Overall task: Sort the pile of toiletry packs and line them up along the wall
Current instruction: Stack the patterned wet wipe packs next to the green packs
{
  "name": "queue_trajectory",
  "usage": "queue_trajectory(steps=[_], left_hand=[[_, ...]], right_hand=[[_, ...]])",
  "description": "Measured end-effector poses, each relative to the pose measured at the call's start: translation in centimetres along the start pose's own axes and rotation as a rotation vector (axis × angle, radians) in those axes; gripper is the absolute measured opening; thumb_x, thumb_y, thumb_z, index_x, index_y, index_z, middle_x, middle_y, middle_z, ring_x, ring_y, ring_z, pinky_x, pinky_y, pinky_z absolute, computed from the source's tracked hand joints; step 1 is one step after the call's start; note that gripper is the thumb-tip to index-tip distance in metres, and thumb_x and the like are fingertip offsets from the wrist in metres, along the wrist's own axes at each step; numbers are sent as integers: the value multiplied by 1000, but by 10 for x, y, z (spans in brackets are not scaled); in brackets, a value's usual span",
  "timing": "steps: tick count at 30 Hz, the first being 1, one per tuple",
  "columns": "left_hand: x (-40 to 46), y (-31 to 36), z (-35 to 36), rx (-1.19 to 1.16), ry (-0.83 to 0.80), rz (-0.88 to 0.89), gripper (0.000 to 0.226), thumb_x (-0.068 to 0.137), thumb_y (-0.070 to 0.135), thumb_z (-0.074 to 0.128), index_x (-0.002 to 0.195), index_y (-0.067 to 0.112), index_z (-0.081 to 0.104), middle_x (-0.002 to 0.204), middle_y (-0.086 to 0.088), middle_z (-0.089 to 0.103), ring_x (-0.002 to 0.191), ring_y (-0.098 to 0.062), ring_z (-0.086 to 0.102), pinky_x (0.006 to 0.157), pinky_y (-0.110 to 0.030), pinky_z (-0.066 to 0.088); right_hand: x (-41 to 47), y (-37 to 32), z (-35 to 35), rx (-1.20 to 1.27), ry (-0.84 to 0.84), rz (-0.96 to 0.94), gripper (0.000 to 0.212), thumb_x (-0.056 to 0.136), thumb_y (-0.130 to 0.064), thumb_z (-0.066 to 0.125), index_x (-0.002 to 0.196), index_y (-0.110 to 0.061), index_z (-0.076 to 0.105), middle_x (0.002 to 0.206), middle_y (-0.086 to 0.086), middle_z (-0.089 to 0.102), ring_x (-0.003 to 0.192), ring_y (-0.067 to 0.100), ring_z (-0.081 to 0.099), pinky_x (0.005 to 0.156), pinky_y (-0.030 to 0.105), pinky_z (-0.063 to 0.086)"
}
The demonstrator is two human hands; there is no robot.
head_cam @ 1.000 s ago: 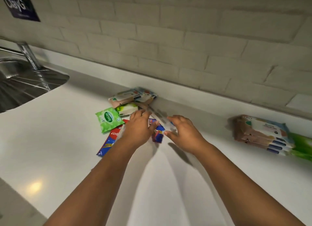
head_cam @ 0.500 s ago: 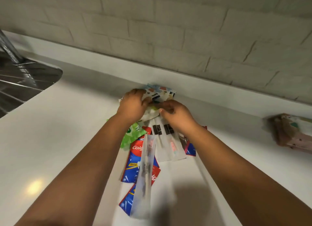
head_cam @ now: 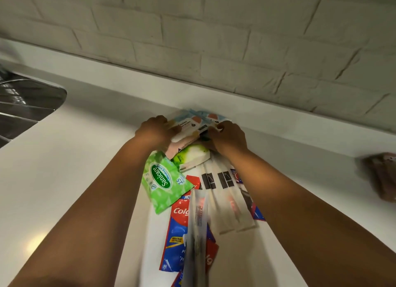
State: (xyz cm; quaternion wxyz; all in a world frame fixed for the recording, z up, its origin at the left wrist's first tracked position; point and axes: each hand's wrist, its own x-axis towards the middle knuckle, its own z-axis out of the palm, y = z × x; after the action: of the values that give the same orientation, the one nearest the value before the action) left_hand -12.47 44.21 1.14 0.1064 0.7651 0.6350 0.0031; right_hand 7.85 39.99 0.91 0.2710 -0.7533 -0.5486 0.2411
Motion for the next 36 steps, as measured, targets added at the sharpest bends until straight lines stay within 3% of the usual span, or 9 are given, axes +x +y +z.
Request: queue_trajectory(steps=[4, 7, 11, 15, 19, 25, 31, 33, 36], left_hand=[[-4, 2, -4, -598, 183, -107, 36, 81, 47, 63, 102, 17, 63, 96, -5, 66, 83, -25, 63, 72, -33, 51], [-14, 13, -17, -749, 298, -95, 24, 91, 28, 55, 92, 8, 67, 93, -14, 68, 85, -31, 63, 75, -40, 51], [-23, 22, -28, -847, 327, -50, 24, 89, 29, 59, 85, 7, 67, 86, -10, 67, 87, -32, 63, 79, -44, 51], [-32, 30, -38, -953, 280, 22, 13, 87, 30, 65, 86, 18, 68, 87, 2, 66, 83, -19, 63, 73, -35, 51], [-48, 46, -48, -987, 166, 148, 10, 86, 28, 68, 87, 18, 69, 85, 3, 68, 74, -8, 59, 65, -23, 45], [-71, 83, -53, -975, 51, 280, 5, 84, 25, 70, 85, 20, 70, 79, 11, 67, 70, -3, 56, 64, -21, 44], [-87, 133, -42, -1151, 41, 284, 8, 79, 11, 73, 82, 18, 69, 80, 4, 71, 70, -1, 62, 64, -14, 47], [-92, 153, -36, -1216, 22, 275, 12, 80, 11, 73, 90, 16, 68, 87, 5, 70, 76, -3, 64, 63, -13, 47], [-99, 184, -22, -1285, 16, 207, 45, 75, 29, 78, 116, 20, 59, 111, 3, 61, 96, -10, 61, 68, -17, 51]], right_hand=[[5, 1, 2, -20, 5, 10, 34, 88, -46, 57, 97, -16, 67, 94, 2, 67, 82, 19, 58, 68, 27, 42], [5, 0, -1, -3, -9, 37, 33, 91, -47, 54, 99, -17, 65, 100, 4, 67, 91, 22, 59, 81, 32, 46], [-1, 4, -8, 64, -3, 56, 36, 90, -51, 53, 105, -19, 61, 109, 4, 65, 104, 26, 58, 92, 39, 47], [-15, 11, -25, 221, 28, 24, 53, 84, -59, 58, 122, -22, 53, 119, 0, 60, 106, 20, 57, 87, 33, 47], [-40, 18, -58, 303, -51, -102, 34, 86, -53, 61, 108, -27, 57, 91, -18, 61, 78, -2, 57, 60, 16, 39], [-73, 44, -96, 669, -241, -30, 28, 82, -23, 73, 107, -12, 65, 90, 1, 74, 78, 9, 71, 66, 22, 57], [-105, 77, -129, 789, -170, 10, 23, 83, -19, 72, 103, -11, 64, 92, 5, 74, 75, 14, 71, 57, 24, 56], [-115, 89, -141, 827, -131, 20, 20, 83, -18, 72, 102, -13, 65, 92, 5, 74, 73, 14, 70, 57, 23, 55], [-127, 114, -162, 901, -71, 45, 23, 83, -17, 72, 104, -12, 65, 96, 8, 74, 79, 19, 71, 62, 27, 56]])
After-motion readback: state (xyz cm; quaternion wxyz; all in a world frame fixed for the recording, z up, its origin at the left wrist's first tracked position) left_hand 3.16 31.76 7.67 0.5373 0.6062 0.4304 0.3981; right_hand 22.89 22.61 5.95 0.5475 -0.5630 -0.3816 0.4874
